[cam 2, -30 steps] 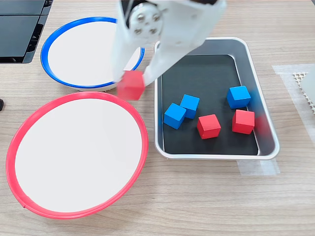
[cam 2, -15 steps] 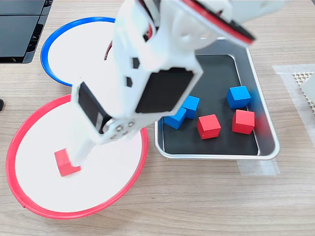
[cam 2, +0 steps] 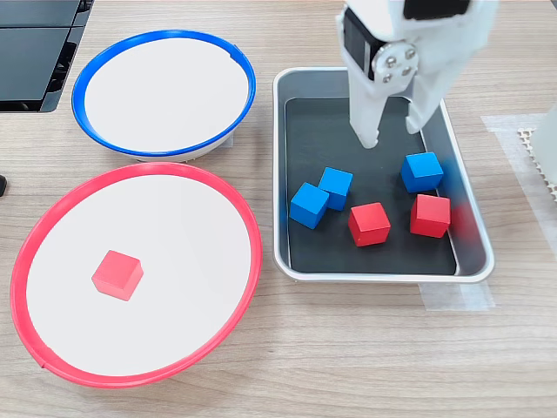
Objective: Move six blocks from tray to matching dishes
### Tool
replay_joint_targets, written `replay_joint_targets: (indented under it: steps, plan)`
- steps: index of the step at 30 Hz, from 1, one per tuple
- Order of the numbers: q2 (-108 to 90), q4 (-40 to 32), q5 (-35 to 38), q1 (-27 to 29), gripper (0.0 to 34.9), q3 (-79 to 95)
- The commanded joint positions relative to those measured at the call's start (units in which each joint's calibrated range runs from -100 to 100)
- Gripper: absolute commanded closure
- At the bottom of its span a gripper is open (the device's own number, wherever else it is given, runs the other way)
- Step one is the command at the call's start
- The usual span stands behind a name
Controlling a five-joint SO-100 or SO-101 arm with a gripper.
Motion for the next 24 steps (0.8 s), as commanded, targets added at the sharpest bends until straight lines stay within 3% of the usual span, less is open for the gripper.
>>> replay_joint_targets:
  steps: [1, 9, 18, 20, 23, 24]
  plan:
    - [1.2, -0.5, -10.1, -0.7, 13.3, -1.0]
    - [10.5, -6.8, -17.0, -2.1, 16.6, -6.4]
    - [15.6, -10.8, -17.8, -5.2, 18.2, -7.6]
    - [16.8, -12.1, -17.9, -5.7, 20.7, -7.7]
    - [18.0, -12.0, -17.9, -6.4, 34.6, -9.2]
    - [18.1, -11.5, -17.8, -6.4, 34.6, -9.9]
